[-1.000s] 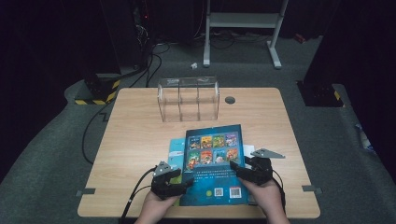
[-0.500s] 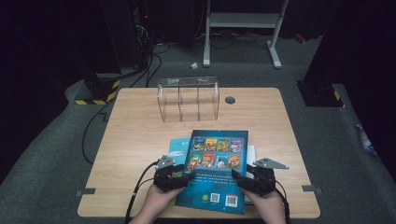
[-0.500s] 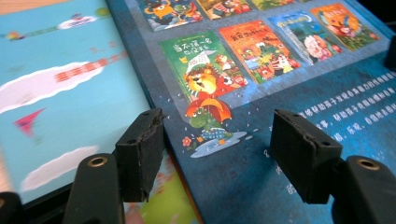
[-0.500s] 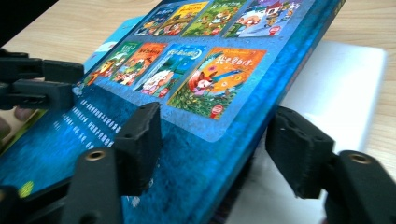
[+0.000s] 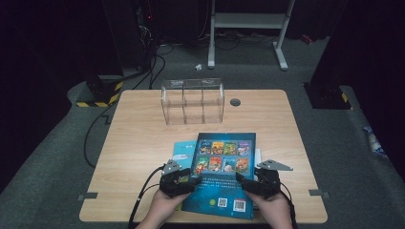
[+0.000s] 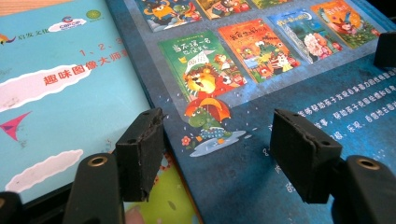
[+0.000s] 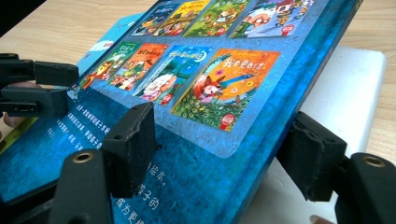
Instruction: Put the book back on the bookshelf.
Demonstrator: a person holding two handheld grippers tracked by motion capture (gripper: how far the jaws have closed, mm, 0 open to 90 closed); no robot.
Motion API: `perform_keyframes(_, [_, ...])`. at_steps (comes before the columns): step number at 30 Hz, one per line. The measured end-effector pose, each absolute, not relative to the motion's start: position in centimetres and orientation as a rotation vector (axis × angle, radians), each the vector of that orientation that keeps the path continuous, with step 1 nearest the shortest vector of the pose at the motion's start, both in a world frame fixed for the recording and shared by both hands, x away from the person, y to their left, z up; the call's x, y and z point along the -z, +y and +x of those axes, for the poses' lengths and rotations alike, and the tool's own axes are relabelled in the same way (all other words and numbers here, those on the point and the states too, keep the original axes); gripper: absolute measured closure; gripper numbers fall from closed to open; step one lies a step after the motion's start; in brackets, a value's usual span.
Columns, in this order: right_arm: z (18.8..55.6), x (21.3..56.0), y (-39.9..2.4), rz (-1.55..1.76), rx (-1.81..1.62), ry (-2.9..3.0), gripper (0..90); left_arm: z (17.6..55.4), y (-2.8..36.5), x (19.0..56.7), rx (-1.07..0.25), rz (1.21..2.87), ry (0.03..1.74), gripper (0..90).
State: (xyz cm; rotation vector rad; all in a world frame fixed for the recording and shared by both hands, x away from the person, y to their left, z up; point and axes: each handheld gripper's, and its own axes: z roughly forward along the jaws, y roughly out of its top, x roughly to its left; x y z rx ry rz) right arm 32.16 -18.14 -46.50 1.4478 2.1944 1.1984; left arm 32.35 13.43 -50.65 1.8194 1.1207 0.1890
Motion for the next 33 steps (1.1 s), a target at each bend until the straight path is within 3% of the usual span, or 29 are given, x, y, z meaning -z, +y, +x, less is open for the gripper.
perform_keyframes(12, [31.3, 46.0, -18.2, 1.381, -1.213, 2.184, 40.6, 32.4, 13.9, 50.8, -0.175, 1.813, 1.11, 35.2])
perform_keyframes(33, [30.7, 45.6, -17.7, 1.271, -1.211, 2.171, 41.5, 32.6, 14.5, 51.1, -0.141, 1.776, 1.138, 26.3])
